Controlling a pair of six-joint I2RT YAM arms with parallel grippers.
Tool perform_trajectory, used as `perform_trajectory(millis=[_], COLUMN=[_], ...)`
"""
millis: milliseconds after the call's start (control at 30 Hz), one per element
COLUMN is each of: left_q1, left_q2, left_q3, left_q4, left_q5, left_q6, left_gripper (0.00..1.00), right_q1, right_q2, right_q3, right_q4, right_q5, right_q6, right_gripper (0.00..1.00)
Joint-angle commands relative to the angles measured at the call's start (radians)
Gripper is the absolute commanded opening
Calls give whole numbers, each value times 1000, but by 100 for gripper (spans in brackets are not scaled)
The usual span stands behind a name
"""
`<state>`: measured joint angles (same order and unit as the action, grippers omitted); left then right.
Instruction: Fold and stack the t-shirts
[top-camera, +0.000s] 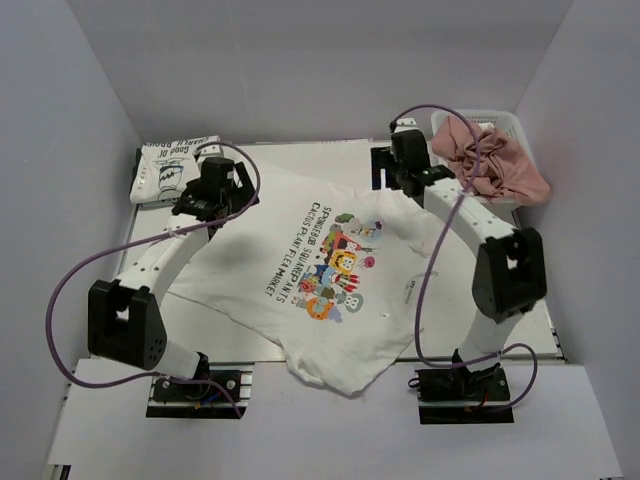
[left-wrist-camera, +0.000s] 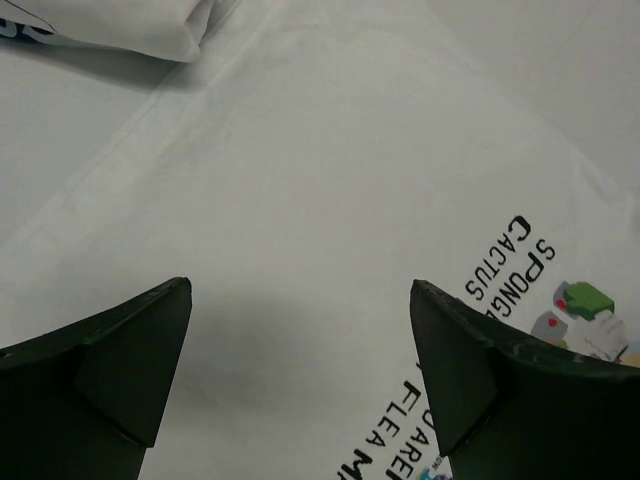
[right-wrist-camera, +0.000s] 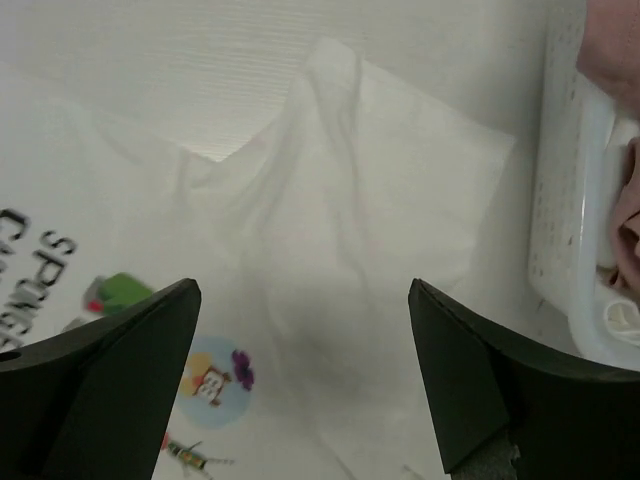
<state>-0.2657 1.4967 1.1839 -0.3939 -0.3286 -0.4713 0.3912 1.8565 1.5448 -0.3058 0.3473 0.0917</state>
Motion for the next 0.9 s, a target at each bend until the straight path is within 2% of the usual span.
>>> perform_trajectory(millis=[0,100,233,400,467,633,733,767,867], left_q1=[-4,-4,-4,-4,-4,-4,-4,-4,-4], left_q2=[-68,-133,-208,-242,-242,-242,-221,-220,-211], left_q3=[-90,-165,-279,-303,-303,-313,-302,-291,-282], left_q4=[21,7,46,46,46,46,35,35,26], left_q5=[69,69,120,120,120,111,120,120,120], left_q6=[-7,-44,-44,-53,-53,-53,-53,-53,-53], left_gripper=[100,100,100,100,100,100,100,100,100], right_q1=[5,14,28,31,29,8,-35,-55,-94], right_q2=[-163,-314,-390,-380,-353,-173,-38,-5,127], right_q3=[-195,-418,-641,-744,-723,-597,-484,-382,-219], right_q4=[94,135,163,184,168,128,87,73,57], right_q5=[-178,-269,-336,-303,-248,-148,-134,-136,-165], right_q6=[104,219,290,341,348,352,344,339,280], right_gripper=[90,90,90,90,90,90,90,90,90])
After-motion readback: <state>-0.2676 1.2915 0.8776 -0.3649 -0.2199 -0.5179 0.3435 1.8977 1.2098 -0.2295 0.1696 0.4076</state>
